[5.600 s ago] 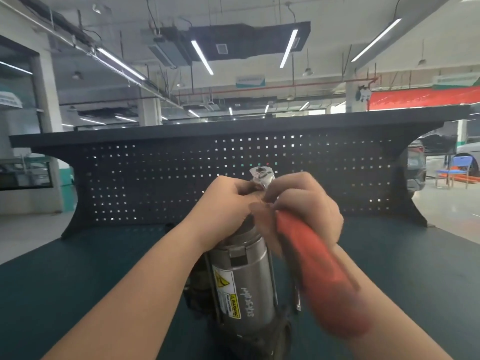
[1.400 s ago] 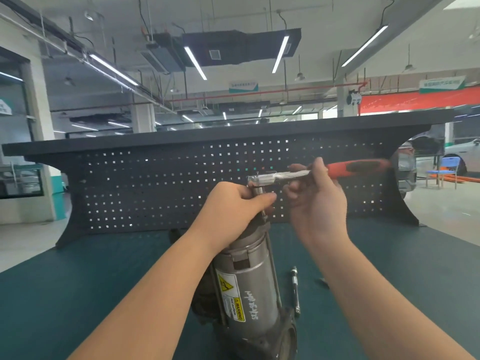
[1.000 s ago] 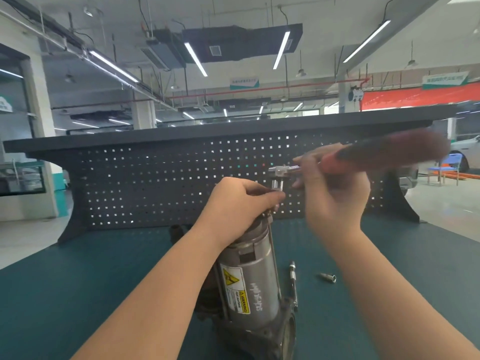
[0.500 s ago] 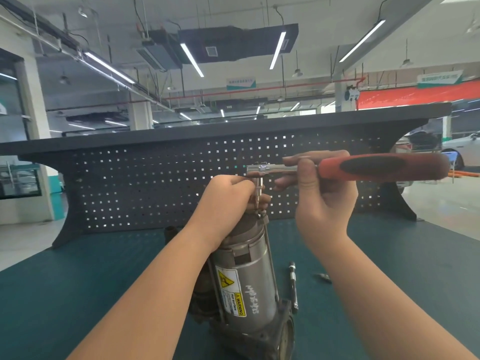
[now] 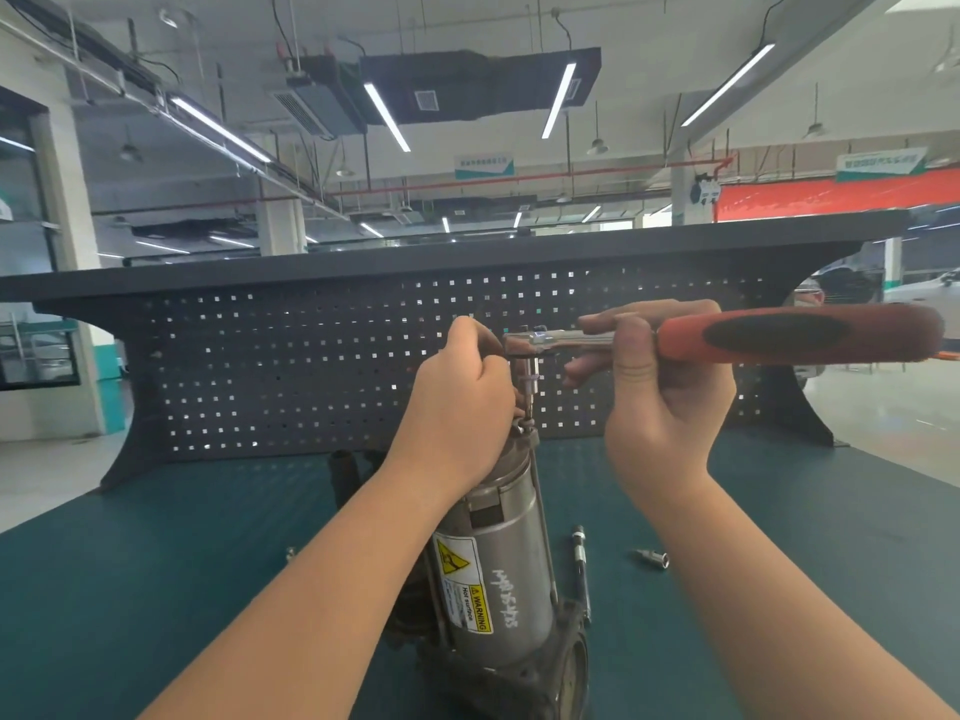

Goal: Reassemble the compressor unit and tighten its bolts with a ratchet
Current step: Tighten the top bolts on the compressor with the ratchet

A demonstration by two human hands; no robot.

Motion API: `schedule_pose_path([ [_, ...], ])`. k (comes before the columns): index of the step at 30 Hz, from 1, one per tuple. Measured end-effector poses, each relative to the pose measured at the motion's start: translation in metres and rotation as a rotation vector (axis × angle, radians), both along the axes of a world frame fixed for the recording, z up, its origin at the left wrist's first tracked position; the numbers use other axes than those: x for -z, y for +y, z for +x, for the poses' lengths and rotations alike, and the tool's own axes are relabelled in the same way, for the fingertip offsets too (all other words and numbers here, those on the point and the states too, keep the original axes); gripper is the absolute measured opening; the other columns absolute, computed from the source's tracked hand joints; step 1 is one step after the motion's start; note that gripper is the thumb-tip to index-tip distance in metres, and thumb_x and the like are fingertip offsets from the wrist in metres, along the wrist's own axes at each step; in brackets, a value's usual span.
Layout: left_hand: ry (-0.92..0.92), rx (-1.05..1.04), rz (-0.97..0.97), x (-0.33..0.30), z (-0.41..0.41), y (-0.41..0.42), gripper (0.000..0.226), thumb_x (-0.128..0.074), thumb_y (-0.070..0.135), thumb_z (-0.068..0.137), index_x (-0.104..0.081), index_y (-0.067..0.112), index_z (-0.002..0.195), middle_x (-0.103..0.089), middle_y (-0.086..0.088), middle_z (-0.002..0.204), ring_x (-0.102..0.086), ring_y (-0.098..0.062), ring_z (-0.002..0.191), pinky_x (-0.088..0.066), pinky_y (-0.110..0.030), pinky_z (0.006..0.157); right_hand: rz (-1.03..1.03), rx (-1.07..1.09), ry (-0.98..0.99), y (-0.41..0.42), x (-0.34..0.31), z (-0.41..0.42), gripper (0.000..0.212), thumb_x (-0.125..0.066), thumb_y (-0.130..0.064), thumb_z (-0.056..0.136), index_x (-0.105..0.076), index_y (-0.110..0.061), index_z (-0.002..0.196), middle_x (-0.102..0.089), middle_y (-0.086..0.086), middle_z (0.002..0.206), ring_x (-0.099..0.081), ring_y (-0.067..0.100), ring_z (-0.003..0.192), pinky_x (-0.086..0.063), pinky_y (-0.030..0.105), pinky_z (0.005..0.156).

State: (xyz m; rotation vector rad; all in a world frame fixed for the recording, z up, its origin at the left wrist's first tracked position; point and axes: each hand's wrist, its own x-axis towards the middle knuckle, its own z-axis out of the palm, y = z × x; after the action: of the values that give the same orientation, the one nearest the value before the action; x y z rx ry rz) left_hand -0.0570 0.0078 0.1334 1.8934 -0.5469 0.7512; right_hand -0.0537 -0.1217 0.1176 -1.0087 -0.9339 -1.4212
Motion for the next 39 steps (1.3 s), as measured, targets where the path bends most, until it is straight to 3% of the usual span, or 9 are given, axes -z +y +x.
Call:
schedule_pose_path([
  [3, -0.042, -0.027, 0.046, 0.000, 0.001, 0.001, 0.024, -0.032, 0.005, 0.094, -0.047, 0.023, 0.087, -0.066, 0.018, 0.066, -0.063, -0.016, 0.060, -0.053, -0.029, 0.056, -0.007, 0.011, -0.007, -0.001, 0.001, 0.000, 0.009, -0.048, -0.017, 0.097, -0.052, -0.022, 0.092, -0.064, -0.018, 0.085, -0.064, 0.007, 0.054, -0.049, 0.017, 0.055],
  [6, -0.047, -0.080, 0.047, -0.001, 0.002, 0.004, 0.024, -0.031, 0.005, 0.095, -0.046, 0.021, 0.085, -0.060, 0.001, 0.066, -0.064, -0.030, 0.069, -0.051, -0.035, 0.056, -0.029, 0.049, 0.002, 0.002, 0.004, 0.003, 0.016, -0.049, -0.019, 0.096, -0.056, -0.027, 0.084, -0.062, -0.017, 0.080, -0.063, 0.006, 0.052, -0.049, 0.020, 0.051],
  [11, -0.075, -0.207, 0.045, 0.006, -0.004, -0.001, 0.020, -0.032, 0.012, 0.096, -0.046, 0.017, 0.083, -0.063, -0.010, 0.072, -0.066, -0.031, 0.071, -0.054, -0.054, 0.062, 0.010, 0.008, -0.062, 0.006, 0.004, 0.003, 0.009, -0.045, -0.015, 0.098, -0.049, -0.021, 0.094, -0.061, 0.002, 0.084, -0.065, 0.008, 0.055, -0.050, 0.017, 0.056],
  [19, -0.126, -0.172, 0.270, 0.006, -0.013, -0.004, 0.025, -0.034, 0.015, 0.097, -0.052, 0.005, 0.082, -0.066, -0.013, 0.073, -0.064, -0.035, 0.072, -0.052, -0.049, 0.067, 0.132, 0.050, -0.022, 0.000, -0.004, -0.003, 0.009, -0.043, -0.018, 0.097, -0.049, -0.018, 0.091, -0.064, -0.019, 0.082, -0.059, 0.004, 0.050, -0.047, 0.017, 0.053],
  [21, -0.163, -0.146, 0.304, 0.007, -0.014, -0.004, 0.038, -0.031, 0.029, 0.102, -0.053, 0.011, 0.076, -0.065, -0.007, 0.069, -0.061, -0.029, 0.067, -0.048, -0.041, 0.063, 0.122, 0.061, -0.034, 0.002, -0.003, -0.002, 0.009, -0.043, -0.018, 0.098, -0.049, -0.020, 0.091, -0.063, -0.020, 0.083, -0.059, 0.003, 0.050, -0.047, 0.017, 0.053],
  [26, -0.043, -0.110, 0.127, 0.006, -0.011, -0.005, 0.071, -0.015, 0.058, 0.100, -0.065, 0.013, 0.077, -0.070, 0.001, 0.067, -0.065, -0.013, 0.073, -0.050, -0.032, 0.077, 0.125, 0.094, -0.036, 0.000, -0.002, -0.002, 0.010, -0.043, -0.021, 0.098, -0.048, -0.020, 0.090, -0.060, -0.003, 0.082, -0.056, 0.007, 0.048, -0.046, 0.017, 0.051],
  [32, 0.112, 0.070, -0.031, 0.007, -0.003, -0.001, 0.072, -0.021, 0.060, 0.096, -0.073, 0.014, 0.077, -0.074, 0.002, 0.069, -0.070, -0.016, 0.077, -0.053, -0.044, 0.089, 0.076, 0.103, -0.023, -0.001, 0.000, 0.001, 0.010, -0.044, -0.019, 0.098, -0.049, -0.022, 0.089, -0.060, -0.019, 0.086, -0.058, 0.003, 0.052, -0.047, 0.016, 0.054],
  [36, 0.209, 0.147, -0.090, 0.005, -0.001, 0.001, 0.071, -0.024, 0.062, 0.094, -0.073, 0.014, 0.082, -0.075, -0.004, 0.072, -0.072, -0.021, 0.080, -0.051, -0.048, 0.094, 0.037, 0.091, -0.030, 0.001, 0.004, 0.005, 0.012, -0.045, -0.018, 0.098, -0.053, -0.012, 0.090, -0.059, -0.003, 0.089, -0.061, 0.003, 0.056, -0.048, 0.015, 0.057],
  [39, 0.243, 0.176, -0.089, 0.004, 0.000, 0.002, 0.072, -0.025, 0.066, 0.085, -0.074, 0.014, 0.085, -0.076, -0.006, 0.074, -0.072, -0.022, 0.085, -0.049, -0.048, 0.097, 0.005, 0.083, -0.055, 0.001, 0.004, 0.006, 0.013, -0.045, -0.016, 0.098, -0.050, -0.020, 0.087, -0.057, 0.001, 0.090, -0.061, 0.002, 0.058, -0.049, 0.015, 0.058],
])
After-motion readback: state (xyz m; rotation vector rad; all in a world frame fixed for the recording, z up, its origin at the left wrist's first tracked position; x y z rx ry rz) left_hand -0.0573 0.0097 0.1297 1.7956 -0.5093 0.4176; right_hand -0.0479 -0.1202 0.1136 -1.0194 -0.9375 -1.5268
